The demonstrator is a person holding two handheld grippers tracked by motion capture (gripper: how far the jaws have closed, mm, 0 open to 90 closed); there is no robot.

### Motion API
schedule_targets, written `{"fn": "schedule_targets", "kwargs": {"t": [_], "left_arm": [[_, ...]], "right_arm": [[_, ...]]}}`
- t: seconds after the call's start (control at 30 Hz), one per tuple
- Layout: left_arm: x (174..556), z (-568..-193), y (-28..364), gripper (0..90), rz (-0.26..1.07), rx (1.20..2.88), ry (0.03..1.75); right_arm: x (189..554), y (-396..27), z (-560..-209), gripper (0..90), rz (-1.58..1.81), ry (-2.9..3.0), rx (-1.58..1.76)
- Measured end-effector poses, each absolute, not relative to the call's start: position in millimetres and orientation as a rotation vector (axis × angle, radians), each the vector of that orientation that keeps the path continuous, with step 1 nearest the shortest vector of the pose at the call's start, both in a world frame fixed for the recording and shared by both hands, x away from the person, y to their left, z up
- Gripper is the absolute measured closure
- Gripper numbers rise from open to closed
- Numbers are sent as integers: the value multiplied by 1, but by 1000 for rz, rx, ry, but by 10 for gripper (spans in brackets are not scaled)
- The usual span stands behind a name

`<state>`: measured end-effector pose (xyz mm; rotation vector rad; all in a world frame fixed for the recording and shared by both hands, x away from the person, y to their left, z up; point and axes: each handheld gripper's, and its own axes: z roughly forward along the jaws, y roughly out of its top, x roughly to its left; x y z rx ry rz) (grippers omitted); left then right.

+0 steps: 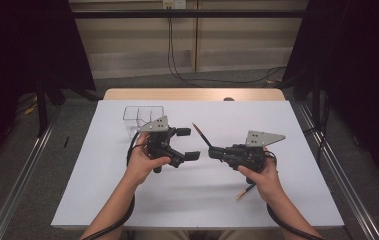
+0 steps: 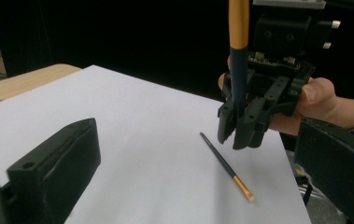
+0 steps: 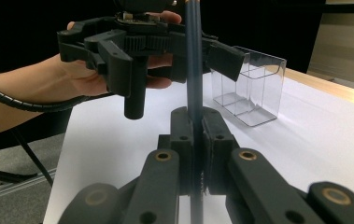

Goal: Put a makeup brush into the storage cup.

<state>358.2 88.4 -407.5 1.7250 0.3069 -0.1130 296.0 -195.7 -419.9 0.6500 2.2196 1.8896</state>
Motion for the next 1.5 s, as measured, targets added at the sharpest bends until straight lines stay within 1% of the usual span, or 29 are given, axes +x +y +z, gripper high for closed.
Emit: {"fn": "schedule_targets", "kwargs": {"t": [0.07,0.13,0.2,0.33,0.4,0.47,0.53,0.57,0.87,0.93,1.07,1.13,1.23,1.5], "left_arm": [[358,-407,88,3,-103,1704,301],[357,-406,88,54,-81,1696,288],[356,-405,87,97,-96,1662,286],[357,-403,88,288,-92,1608,292],[357,-402,89,357,-80,1605,292],[358,-402,88,459,-91,1596,282],[357,-401,88,493,-78,1600,280],[357,-401,87,524,-89,1595,278],[355,-397,80,611,-106,1576,236],[356,-396,79,643,-108,1573,243],[356,-397,79,745,-132,1563,257],[356,-397,78,774,-138,1562,258],[355,-397,78,795,-144,1558,260],[355,-396,76,816,-163,1550,278]], "right_arm": [[296,-196,-420,848,1894,2214,649],[296,-195,-419,848,1895,2212,648],[296,-195,-419,848,1893,2218,644],[296,-194,-419,848,1888,2220,641],[296,-193,-419,848,1884,2221,640],[296,-193,-419,848,1884,2219,641],[297,-193,-419,848,1881,2221,640],[296,-194,-419,849,1874,2216,641],[297,-194,-421,848,1877,2217,649],[297,-194,-421,848,1875,2214,652],[297,-195,-421,848,1878,2209,652],[297,-195,-421,848,1878,2206,654],[296,-194,-421,847,1871,2210,652],[297,-191,-423,843,1862,2209,667]]}}
